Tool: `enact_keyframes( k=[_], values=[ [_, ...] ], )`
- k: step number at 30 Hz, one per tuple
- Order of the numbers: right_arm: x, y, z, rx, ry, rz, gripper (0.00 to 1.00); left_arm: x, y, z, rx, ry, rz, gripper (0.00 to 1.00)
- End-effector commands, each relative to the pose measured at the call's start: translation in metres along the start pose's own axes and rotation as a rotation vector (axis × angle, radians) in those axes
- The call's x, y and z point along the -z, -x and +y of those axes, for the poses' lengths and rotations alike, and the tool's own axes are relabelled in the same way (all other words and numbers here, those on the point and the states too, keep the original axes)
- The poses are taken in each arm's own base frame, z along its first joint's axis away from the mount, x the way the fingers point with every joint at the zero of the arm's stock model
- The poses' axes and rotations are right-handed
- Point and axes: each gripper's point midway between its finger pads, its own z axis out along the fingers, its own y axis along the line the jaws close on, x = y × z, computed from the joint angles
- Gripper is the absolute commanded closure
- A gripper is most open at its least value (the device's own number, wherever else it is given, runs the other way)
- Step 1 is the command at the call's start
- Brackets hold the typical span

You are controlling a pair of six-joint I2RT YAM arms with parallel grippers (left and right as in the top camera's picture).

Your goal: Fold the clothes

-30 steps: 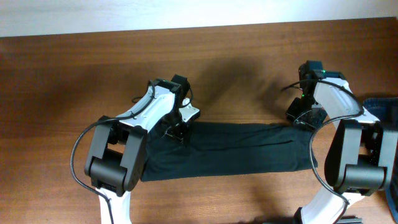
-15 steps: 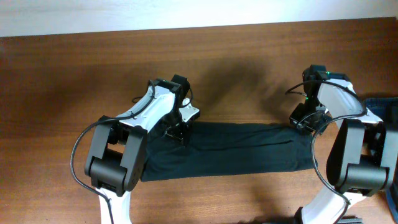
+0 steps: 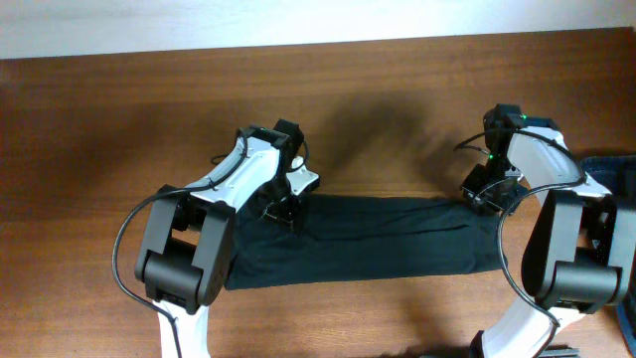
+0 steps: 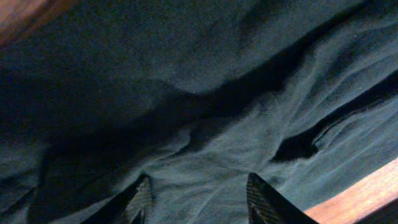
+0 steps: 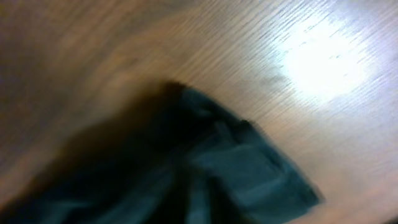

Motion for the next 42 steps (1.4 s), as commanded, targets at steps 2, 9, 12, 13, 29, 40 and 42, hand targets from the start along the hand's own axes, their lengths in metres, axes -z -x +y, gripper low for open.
enact_keyframes(
  k=[2,9,12,13,29,40,42],
  values=[
    [-0.002,-0.001,0.02,-0.047,0.105,0.029,0.74,-0.002,-0.005,0.008,0.01,0.039,0.011,0.48],
    [-0.002,0.006,0.023,-0.079,0.117,0.0,0.66,-0.002,-0.004,0.008,0.009,0.04,0.006,0.48],
    [-0.003,0.007,0.016,-0.1,0.082,-0.01,0.65,-0.002,-0.003,0.009,0.009,0.041,0.004,0.48],
    [-0.004,0.007,0.014,-0.101,0.073,-0.01,0.64,-0.002,-0.003,0.009,0.009,0.041,0.004,0.49],
    [-0.02,-0.016,-0.007,-0.092,-0.014,0.055,0.74,-0.002,-0.004,0.008,0.01,0.039,0.009,0.48],
    [-0.015,-0.029,-0.053,-0.094,-0.212,0.094,0.69,-0.002,-0.003,0.009,0.009,0.04,0.004,0.47],
    [-0.015,-0.028,-0.054,-0.097,-0.211,0.093,0.65,-0.002,-0.003,0.009,0.009,0.041,0.004,0.47]
  ],
)
